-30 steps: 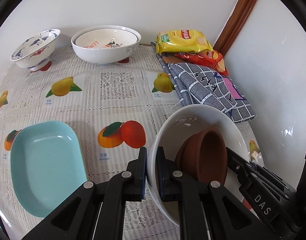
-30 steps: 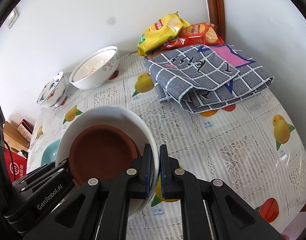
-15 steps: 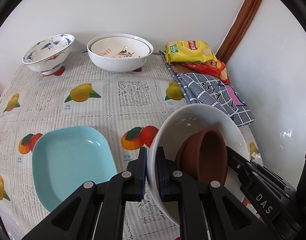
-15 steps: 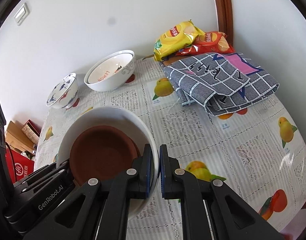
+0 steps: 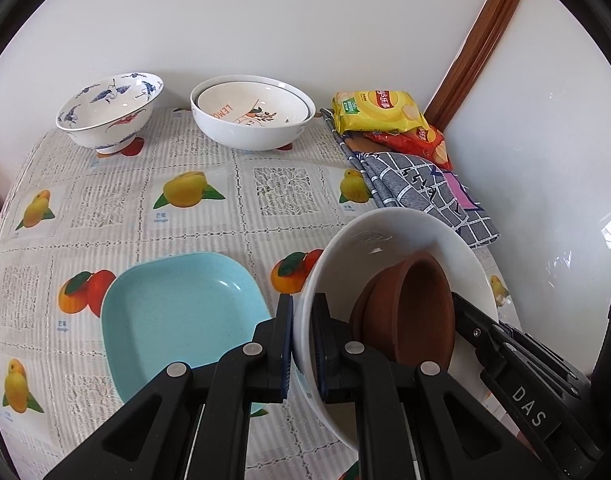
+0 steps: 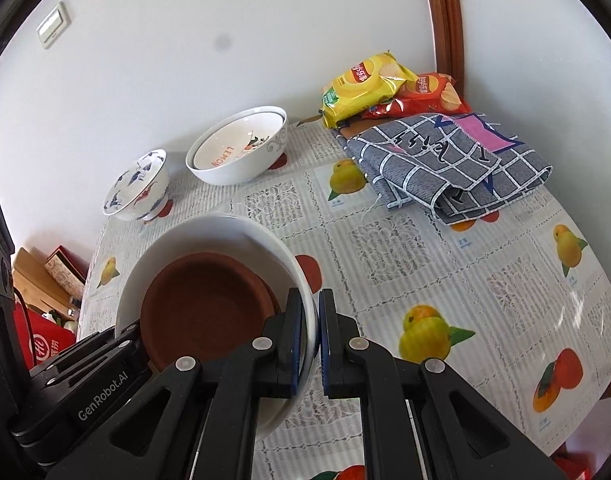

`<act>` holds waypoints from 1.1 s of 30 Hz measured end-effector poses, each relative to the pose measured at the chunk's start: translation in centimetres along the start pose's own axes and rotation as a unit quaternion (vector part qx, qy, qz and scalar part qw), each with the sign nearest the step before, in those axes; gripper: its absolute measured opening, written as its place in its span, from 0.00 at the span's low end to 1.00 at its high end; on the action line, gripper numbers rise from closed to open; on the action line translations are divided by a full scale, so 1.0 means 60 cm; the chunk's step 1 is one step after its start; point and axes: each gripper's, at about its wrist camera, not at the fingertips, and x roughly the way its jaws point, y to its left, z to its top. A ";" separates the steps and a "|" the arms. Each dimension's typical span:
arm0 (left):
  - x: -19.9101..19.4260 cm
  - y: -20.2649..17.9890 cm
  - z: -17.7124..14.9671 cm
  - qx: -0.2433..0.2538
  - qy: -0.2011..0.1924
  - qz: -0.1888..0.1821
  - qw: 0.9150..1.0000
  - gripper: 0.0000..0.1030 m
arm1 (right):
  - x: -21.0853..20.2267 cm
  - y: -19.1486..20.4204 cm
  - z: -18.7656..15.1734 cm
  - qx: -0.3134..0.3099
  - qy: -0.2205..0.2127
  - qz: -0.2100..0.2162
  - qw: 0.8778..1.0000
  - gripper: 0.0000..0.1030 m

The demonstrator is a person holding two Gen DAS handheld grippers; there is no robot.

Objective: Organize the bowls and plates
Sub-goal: 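Carry the white bowl over the teal dishes and lower it with both grippers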

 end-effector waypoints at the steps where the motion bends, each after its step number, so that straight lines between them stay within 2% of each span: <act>1: -0.002 0.003 0.000 0.003 0.000 -0.002 1.000 0.09 | -0.002 0.004 -0.003 0.003 0.000 -0.001 1.000 0.08; 15: -0.027 0.034 -0.015 0.018 0.004 -0.011 1.000 0.09 | -0.023 0.037 -0.037 0.021 -0.011 -0.011 1.000 0.08; 24: -0.037 0.049 -0.013 0.015 0.000 0.001 1.000 0.09 | -0.020 0.052 -0.045 0.024 -0.012 0.001 1.000 0.08; 33: -0.041 0.059 0.001 0.015 -0.008 0.016 1.000 0.09 | -0.013 0.064 -0.029 0.014 -0.016 0.017 1.000 0.08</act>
